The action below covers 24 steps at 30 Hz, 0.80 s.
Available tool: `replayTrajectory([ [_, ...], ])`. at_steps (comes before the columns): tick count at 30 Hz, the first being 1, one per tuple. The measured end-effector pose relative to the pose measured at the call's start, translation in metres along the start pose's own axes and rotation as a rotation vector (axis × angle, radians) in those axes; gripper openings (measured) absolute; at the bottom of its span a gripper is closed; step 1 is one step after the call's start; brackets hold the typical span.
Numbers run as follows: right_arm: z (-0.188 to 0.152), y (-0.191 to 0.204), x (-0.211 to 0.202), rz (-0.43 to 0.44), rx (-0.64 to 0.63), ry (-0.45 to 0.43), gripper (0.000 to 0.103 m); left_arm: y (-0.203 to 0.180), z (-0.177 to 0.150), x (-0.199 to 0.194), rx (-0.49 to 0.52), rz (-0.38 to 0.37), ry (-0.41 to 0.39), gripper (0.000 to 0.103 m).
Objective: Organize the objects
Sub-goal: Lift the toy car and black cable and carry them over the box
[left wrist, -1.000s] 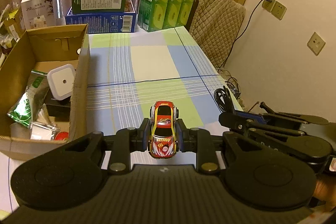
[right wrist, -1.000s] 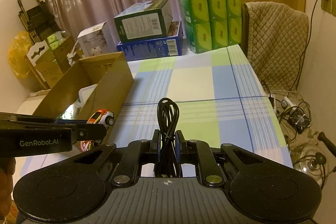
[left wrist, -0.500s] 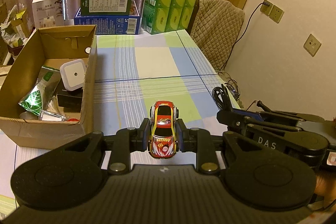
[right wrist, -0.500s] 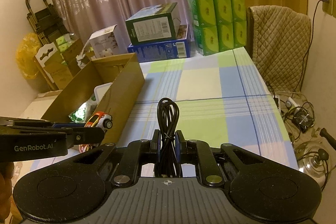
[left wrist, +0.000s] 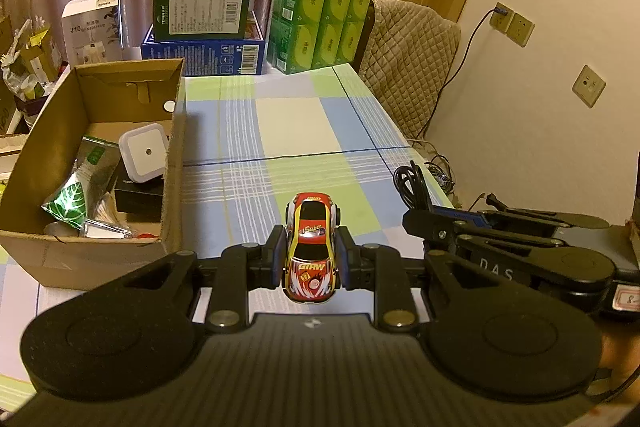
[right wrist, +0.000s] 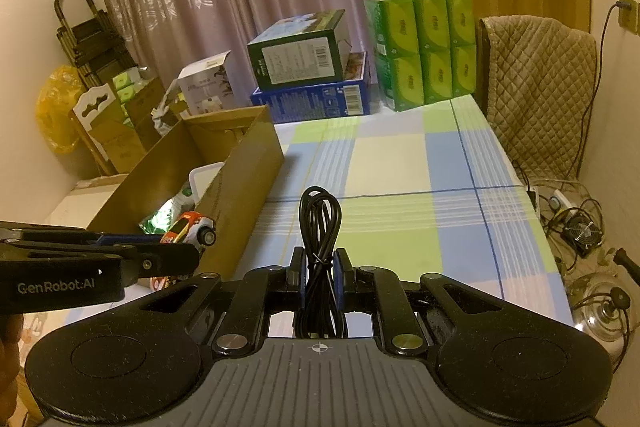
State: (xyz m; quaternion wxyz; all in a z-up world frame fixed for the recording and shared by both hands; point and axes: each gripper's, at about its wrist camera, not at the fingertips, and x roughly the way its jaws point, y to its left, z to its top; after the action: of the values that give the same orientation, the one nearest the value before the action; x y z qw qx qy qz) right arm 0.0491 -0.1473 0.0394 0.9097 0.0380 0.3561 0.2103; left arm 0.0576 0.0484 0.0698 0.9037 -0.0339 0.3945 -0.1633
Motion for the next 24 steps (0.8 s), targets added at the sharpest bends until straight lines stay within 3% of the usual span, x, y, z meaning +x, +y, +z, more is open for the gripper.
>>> replayTrajectory([
  [12,0.004,0.021,0.011,0.030,-0.025,0.009,0.010,0.021,0.002,-0.016,-0.011,0.032,-0.015,0.021],
  [24,0.007,0.065,0.039,0.087,-0.077,0.035,0.010,0.074,-0.002,-0.031,-0.043,0.102,-0.009,0.021],
])
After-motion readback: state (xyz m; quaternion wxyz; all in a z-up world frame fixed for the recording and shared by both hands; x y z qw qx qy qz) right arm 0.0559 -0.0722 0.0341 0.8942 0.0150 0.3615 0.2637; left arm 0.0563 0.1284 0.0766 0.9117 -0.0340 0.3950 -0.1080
